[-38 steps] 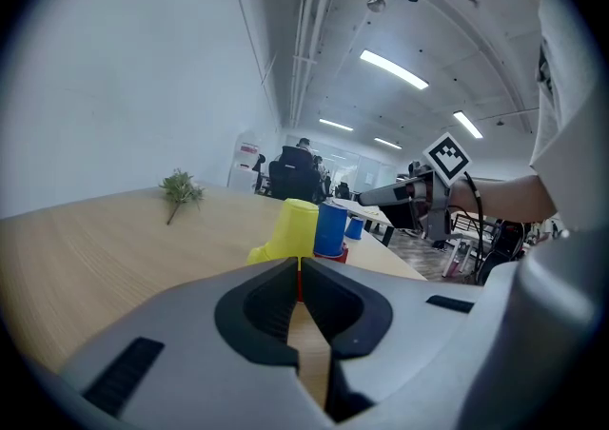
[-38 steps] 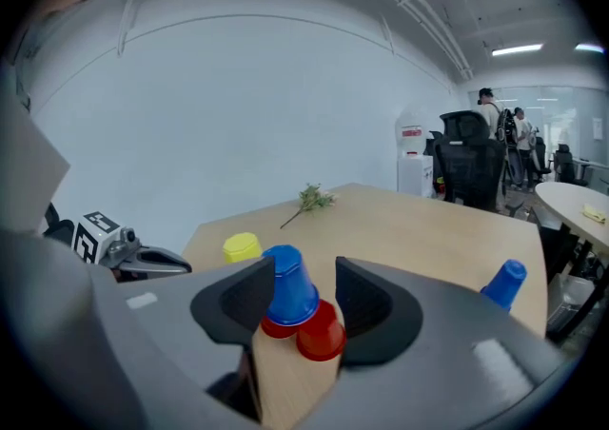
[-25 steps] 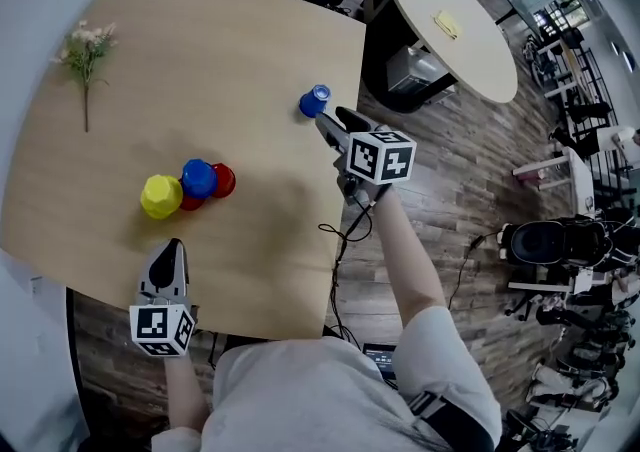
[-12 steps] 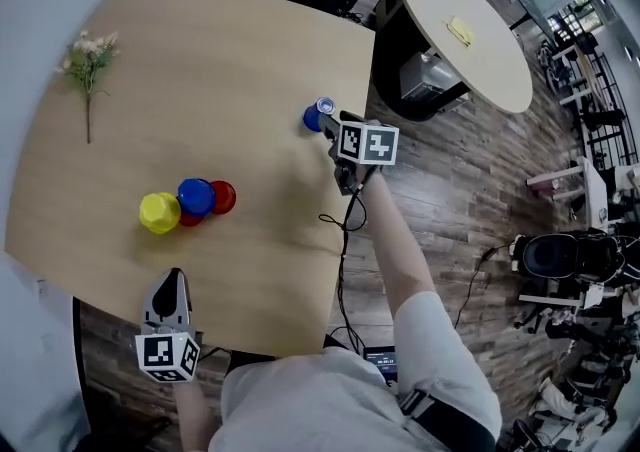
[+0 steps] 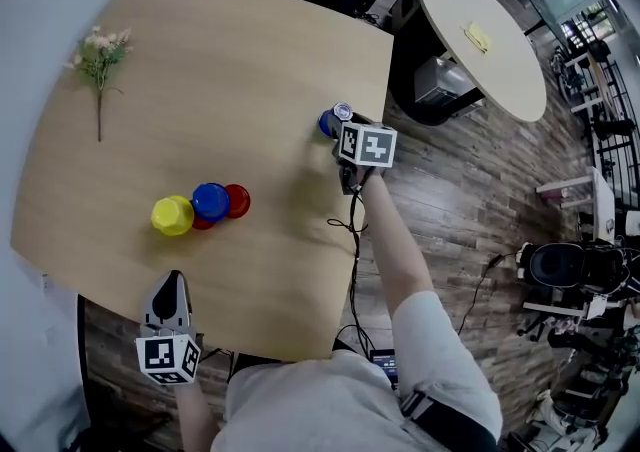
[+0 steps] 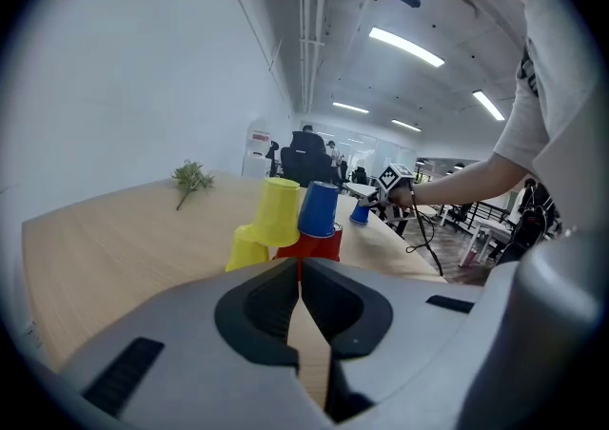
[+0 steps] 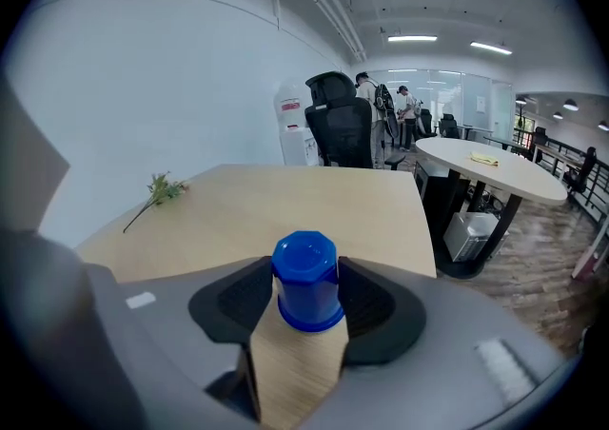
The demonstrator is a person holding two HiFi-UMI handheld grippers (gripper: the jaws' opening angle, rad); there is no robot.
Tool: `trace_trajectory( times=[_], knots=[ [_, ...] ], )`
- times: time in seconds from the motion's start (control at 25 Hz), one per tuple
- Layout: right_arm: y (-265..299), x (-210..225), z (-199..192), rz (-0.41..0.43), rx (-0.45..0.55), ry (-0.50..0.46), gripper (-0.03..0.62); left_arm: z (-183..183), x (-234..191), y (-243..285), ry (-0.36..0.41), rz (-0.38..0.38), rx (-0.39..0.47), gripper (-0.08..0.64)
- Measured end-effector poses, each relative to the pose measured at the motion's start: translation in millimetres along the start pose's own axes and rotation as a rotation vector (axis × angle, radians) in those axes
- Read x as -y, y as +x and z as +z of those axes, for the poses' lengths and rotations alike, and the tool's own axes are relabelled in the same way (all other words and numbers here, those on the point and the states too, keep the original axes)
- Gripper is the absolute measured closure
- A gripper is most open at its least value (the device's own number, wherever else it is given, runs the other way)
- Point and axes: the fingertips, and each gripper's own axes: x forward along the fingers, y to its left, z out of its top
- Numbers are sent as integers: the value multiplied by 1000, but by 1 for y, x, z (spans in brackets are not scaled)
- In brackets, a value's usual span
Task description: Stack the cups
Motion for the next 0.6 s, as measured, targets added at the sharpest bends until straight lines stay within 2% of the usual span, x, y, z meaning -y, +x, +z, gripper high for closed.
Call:
trace_trajectory(
  times=[0.12,0.36,0.6],
  knots=[
    [-12,-14,6,46,44,-5,368,1,2,5,5,-18,3,543],
    [-58,-60,8,210,111,1,370,10,15,13,18,-76,22,543],
    [-113,-115,5,357,149,-55,370,20,25,11,31,-113,53,543]
  ],
)
